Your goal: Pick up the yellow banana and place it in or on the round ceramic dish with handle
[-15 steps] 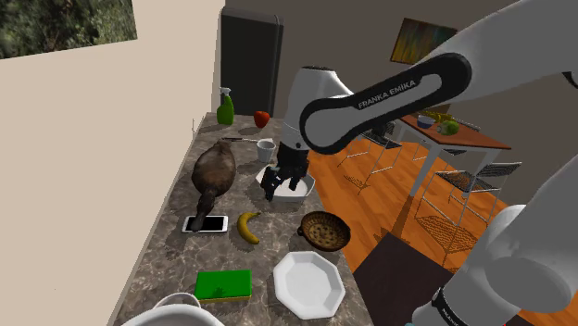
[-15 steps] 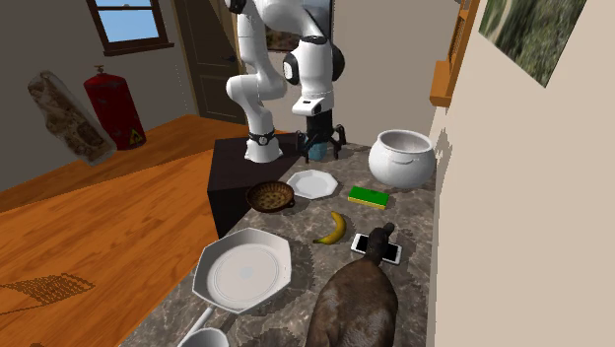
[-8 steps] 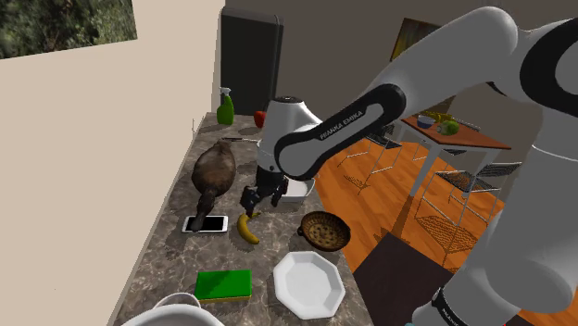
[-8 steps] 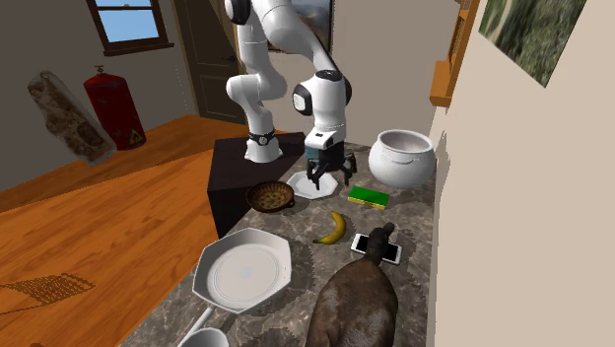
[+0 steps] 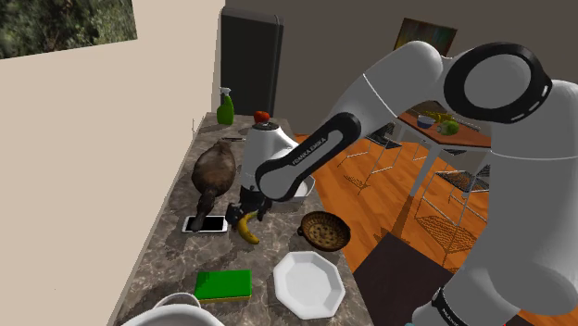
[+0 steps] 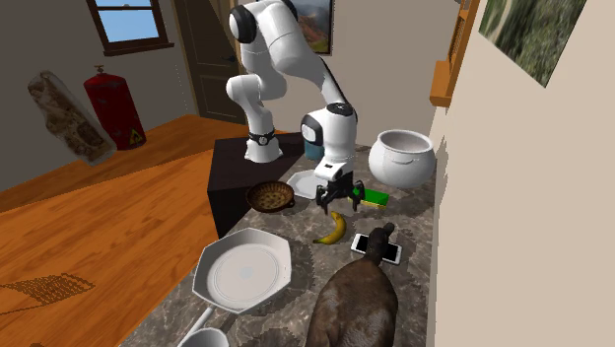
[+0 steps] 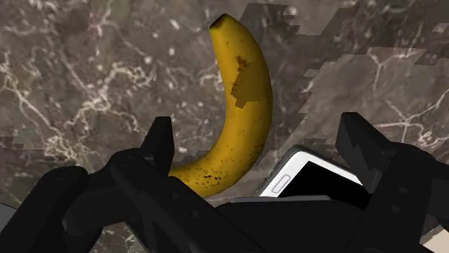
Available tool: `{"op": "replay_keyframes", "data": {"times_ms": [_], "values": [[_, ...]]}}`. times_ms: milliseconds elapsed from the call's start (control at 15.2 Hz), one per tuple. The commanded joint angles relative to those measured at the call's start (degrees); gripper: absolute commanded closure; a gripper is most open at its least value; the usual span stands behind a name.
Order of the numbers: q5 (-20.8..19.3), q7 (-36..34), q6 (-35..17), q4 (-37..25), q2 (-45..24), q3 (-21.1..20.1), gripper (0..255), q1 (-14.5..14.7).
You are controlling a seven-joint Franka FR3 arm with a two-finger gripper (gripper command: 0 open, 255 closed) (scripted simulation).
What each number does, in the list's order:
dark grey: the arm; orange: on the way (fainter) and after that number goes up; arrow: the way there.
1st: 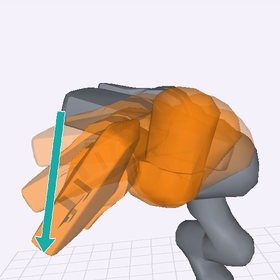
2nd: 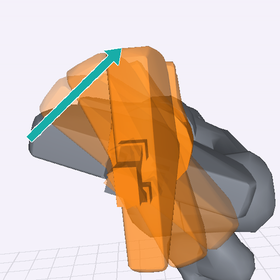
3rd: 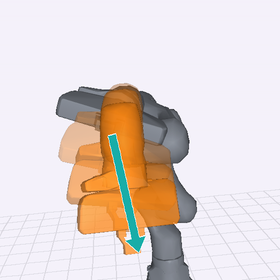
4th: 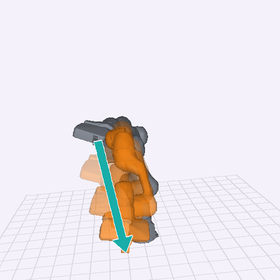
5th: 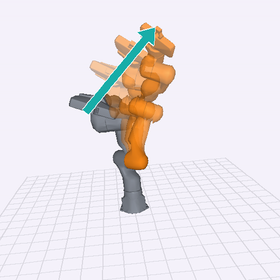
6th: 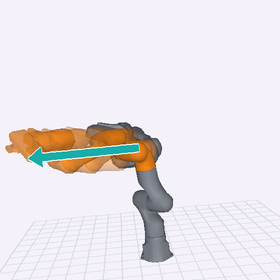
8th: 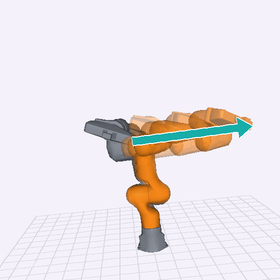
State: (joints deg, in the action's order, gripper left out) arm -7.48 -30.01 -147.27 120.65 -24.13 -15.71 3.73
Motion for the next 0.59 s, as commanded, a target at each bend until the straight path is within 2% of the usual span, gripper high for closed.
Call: {"op": "replay_keyframes", "data": {"times_ms": [0,264,528], "values": [[-0.6,-0.6,-0.9,-0.5,-1.5,0.4,0,0.5],[-1.8,-1.4,-3.4,-1.2,-4.6,1.3,0,1.3],[-1.7,-1.4,-3.4,-1.2,-4.6,1.4,0,1.3]]}}
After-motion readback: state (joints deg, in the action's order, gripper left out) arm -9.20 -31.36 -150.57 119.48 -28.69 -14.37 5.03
